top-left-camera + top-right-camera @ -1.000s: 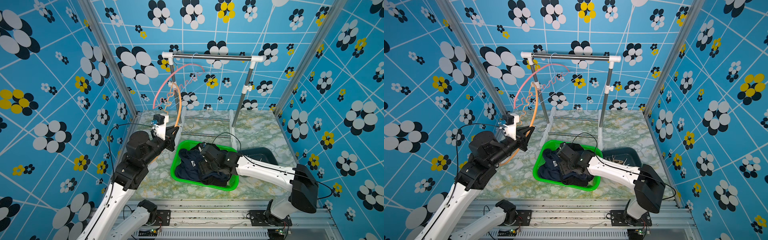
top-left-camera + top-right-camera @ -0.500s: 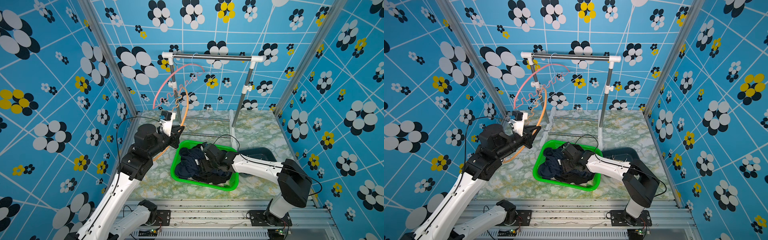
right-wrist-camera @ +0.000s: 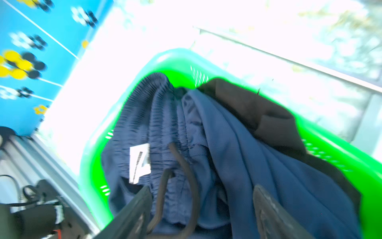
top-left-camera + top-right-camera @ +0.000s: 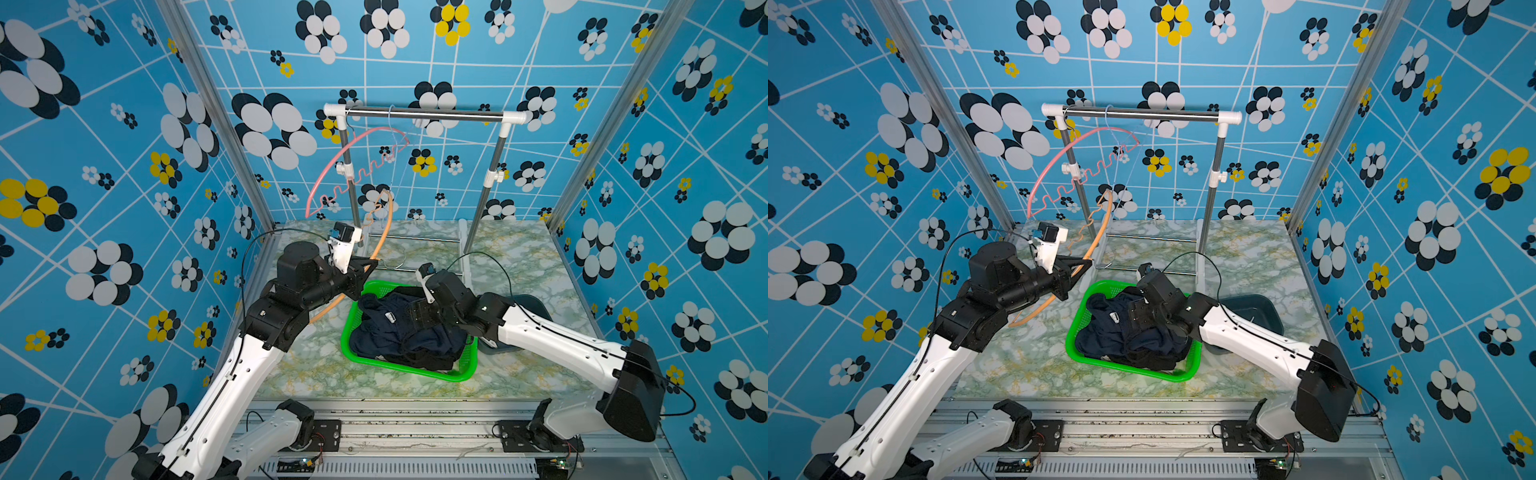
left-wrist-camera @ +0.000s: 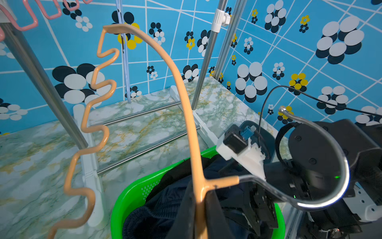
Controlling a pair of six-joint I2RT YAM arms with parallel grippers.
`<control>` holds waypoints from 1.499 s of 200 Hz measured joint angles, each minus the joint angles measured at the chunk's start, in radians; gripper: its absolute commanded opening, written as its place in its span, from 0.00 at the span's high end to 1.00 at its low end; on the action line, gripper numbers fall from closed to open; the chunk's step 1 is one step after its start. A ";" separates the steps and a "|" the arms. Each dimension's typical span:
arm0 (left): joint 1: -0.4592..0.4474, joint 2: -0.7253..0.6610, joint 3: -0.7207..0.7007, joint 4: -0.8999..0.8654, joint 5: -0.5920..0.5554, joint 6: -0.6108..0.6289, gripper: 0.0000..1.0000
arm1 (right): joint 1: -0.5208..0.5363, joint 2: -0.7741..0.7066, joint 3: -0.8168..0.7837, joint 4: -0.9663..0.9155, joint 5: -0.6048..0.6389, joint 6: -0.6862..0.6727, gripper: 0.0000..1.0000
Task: Remove the clothespins securing shorts to the hanger
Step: Place the shorts in the basket, then place the hanger on the clothesline.
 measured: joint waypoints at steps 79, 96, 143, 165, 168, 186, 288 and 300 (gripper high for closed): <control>0.003 -0.203 -0.016 -0.114 0.064 -0.149 1.00 | -0.025 -0.208 -0.012 -0.032 0.013 0.015 0.18; 0.003 -0.247 -0.023 -0.148 0.066 -0.172 1.00 | -0.027 -0.236 -0.023 -0.031 0.009 0.026 0.18; 0.003 -0.365 -0.045 -0.289 0.016 -0.207 1.00 | -0.028 -0.295 -0.051 0.036 -0.034 0.066 0.19; 0.003 -0.432 -0.060 -0.325 -0.027 -0.215 1.00 | -0.029 -0.298 -0.054 0.080 -0.053 0.082 0.18; 0.003 -0.439 -0.062 -0.329 -0.033 -0.215 1.00 | -0.029 -0.298 -0.054 0.086 -0.057 0.085 0.18; 0.003 -0.469 -0.068 -0.335 -0.048 -0.223 1.00 | -0.029 -0.299 -0.055 0.121 -0.069 0.104 0.15; -0.129 -0.280 -0.265 -0.002 0.218 -0.488 1.00 | -0.070 -0.462 -0.214 0.451 -0.181 0.285 0.28; -0.164 -0.242 -0.265 0.059 0.227 -0.501 1.00 | -0.076 -0.462 -0.234 0.497 -0.209 0.322 0.31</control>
